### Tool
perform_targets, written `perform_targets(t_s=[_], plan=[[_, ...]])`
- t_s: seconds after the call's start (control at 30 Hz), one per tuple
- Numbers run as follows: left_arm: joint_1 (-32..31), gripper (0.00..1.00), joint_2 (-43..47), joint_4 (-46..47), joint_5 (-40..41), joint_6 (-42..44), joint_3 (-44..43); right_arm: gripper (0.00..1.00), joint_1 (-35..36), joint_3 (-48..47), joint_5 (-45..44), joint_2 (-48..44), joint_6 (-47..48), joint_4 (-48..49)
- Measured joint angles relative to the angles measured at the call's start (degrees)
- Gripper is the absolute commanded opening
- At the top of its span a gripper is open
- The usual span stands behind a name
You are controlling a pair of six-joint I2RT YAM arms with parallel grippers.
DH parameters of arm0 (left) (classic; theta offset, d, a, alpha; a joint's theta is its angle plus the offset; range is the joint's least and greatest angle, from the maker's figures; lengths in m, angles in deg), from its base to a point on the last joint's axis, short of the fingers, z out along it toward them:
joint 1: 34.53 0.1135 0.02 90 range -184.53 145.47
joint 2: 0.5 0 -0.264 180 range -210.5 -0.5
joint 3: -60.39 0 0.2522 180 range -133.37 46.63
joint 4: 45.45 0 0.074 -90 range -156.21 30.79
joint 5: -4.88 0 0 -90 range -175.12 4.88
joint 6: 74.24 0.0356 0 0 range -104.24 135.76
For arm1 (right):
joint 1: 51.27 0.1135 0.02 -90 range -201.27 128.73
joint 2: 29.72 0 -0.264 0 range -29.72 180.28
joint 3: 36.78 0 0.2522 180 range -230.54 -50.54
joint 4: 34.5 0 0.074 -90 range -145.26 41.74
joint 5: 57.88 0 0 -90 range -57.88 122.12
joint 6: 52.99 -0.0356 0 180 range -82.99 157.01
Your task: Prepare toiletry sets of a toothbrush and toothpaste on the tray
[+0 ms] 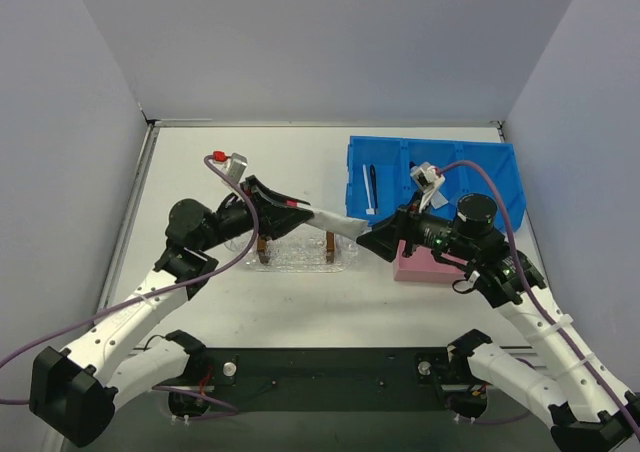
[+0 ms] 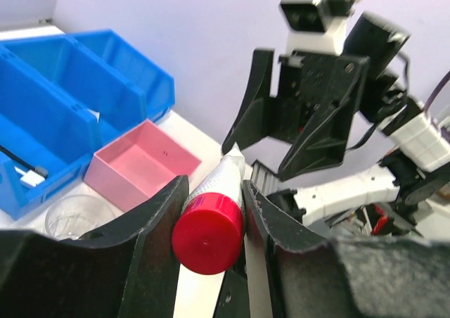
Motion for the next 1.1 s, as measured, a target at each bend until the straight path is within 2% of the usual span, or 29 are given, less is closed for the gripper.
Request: perform_targets(t_s=[0.23, 0.6, 0.9, 1.0, 1.1], plan=[[0.0, 0.00, 3.1, 2.5, 4.4, -5.4, 0.2, 0.54, 0.0, 4.5, 3.1, 1.0, -5.4, 8.0], [0.0, 0.00, 4.1, 3.3, 5.1, -9.0, 0.4, 0.41, 0.0, 6.2, 5.6, 1.0, -12.1, 21.2], [0.0, 0.00, 4.2, 3.3, 5.2, -10.0, 0.5, 0.16, 0.0, 6.2, 6.7, 2.2, -14.6, 25.5], [0.0, 0.00, 4.2, 3.7, 5.3, -10.4, 0.5, 0.00, 0.0, 6.2, 7.4, 2.5, -15.4, 26.2], [0.2, 0.00, 4.2, 3.9, 5.6, -10.6, 0.5, 0.00, -0.3, 6.2, 7.9, 2.6, -15.7, 26.5]])
